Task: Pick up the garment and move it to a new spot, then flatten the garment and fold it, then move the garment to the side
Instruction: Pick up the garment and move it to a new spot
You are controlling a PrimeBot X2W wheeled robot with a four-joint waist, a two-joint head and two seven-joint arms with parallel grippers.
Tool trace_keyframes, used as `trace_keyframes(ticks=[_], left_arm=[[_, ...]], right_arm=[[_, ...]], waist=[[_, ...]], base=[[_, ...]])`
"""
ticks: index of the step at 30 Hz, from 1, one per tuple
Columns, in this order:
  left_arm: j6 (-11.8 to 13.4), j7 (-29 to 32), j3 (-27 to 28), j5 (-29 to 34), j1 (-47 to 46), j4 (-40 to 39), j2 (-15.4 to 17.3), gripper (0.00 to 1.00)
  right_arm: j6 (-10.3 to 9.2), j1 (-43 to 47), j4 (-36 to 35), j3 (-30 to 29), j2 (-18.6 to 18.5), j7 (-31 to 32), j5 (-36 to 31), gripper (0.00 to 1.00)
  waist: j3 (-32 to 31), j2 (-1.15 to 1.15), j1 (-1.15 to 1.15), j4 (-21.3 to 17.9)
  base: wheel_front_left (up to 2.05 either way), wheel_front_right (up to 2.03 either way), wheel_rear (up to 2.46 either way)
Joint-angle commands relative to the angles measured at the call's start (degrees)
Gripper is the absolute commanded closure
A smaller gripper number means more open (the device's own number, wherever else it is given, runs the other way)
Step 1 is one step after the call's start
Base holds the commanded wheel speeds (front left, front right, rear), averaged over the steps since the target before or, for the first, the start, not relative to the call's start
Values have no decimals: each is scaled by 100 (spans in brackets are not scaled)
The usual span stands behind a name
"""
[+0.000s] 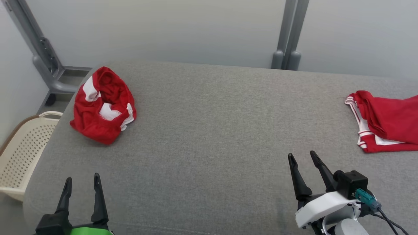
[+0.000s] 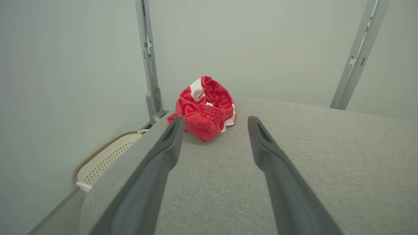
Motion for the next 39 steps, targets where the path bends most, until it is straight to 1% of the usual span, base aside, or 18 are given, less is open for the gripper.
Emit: trace_keyframes(ticks=[1, 2, 3, 11, 19, 24, 31, 36, 39], left_arm=[[29, -9, 23, 44, 98, -14, 18, 0], [29, -9, 32, 41, 104, -14, 23, 0], [27, -9, 39, 52, 107, -10, 29, 0], [18, -9, 41, 80, 94, -7, 39, 0], [13, -9, 58, 87, 126, -24, 83, 0], [69, -9, 150, 7, 187, -122, 82, 0], [127, -9, 170, -29, 242, -220, 55, 0], [27, -9, 61, 30, 102, -192, 62, 0], [-39, -9, -33, 90, -97, -132, 145, 0]], right_arm=[[-2, 68, -2, 3, -9, -26, 54, 0], [-2, 80, -3, 7, -9, -26, 62, 0], [-2, 82, -6, 5, -9, -26, 71, 0], [-2, 67, 7, 42, -10, -25, 117, 0], [-2, 54, -10, 140, -12, -26, 166, 0], [-2, -87, 52, 274, -15, -25, 160, 0], [-2, -225, 132, 346, -14, -25, 144, 0], [-2, -151, 156, 314, -14, -25, 161, 0], [-2, -77, 123, 270, -14, -25, 158, 0]], waist=[[6, 0, 0, 411], [8, 0, 0, 491], [10, 0, 0, 656], [-22, 0, 0, 1296], [-64, 0, 0, 1755], [-9, 0, 0, 1836], [13, 0, 0, 1849], [-29, 0, 0, 1807], [-75, 0, 0, 1763]], base=[[0, 0, 0], [0, 0, 0], [0, 0, 0], [0, 0, 0], [0, 0, 0], [0, 0, 0], [0, 0, 0], [0, 0, 0], [0, 0, 0]])
